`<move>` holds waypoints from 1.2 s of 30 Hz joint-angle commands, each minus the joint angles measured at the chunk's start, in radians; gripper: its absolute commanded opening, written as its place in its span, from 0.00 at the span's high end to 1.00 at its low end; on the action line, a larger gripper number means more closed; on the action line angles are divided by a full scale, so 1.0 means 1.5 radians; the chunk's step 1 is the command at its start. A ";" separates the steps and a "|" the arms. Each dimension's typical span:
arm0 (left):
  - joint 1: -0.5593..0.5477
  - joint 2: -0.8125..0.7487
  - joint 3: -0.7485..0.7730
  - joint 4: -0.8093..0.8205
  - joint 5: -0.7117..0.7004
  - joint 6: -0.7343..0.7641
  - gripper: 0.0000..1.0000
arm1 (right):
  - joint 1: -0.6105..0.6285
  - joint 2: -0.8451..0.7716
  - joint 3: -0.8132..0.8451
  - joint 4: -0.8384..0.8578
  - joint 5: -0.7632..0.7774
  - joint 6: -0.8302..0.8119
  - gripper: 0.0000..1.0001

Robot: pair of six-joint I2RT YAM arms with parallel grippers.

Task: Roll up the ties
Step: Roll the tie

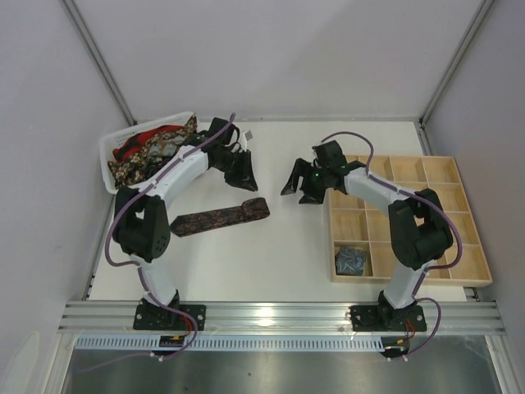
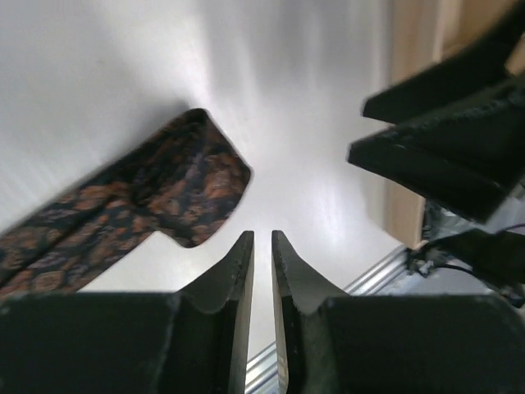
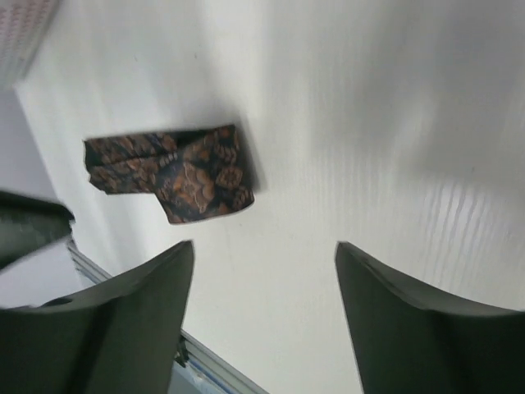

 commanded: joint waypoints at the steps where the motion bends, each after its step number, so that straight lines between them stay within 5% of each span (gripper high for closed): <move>1: 0.003 -0.040 -0.051 0.091 0.117 -0.071 0.81 | -0.035 0.037 0.039 0.022 -0.176 -0.120 0.20; 5: 0.002 -0.048 -0.140 0.177 0.155 -0.136 0.82 | -0.060 0.100 0.060 0.071 -0.302 -0.162 0.06; 8: 0.002 -0.029 -0.162 0.203 0.158 -0.147 0.82 | -0.062 0.149 0.085 0.086 -0.363 -0.183 0.05; 13: 0.010 0.006 -0.152 0.210 0.159 -0.143 0.83 | -0.062 0.193 0.098 0.147 -0.412 -0.139 0.11; 21: 0.029 0.018 -0.143 0.180 0.143 -0.122 0.85 | -0.061 0.259 0.116 0.212 -0.451 -0.084 0.37; 36: 0.068 0.029 -0.169 0.149 0.149 -0.077 0.88 | -0.056 0.322 0.159 0.206 -0.472 -0.085 0.36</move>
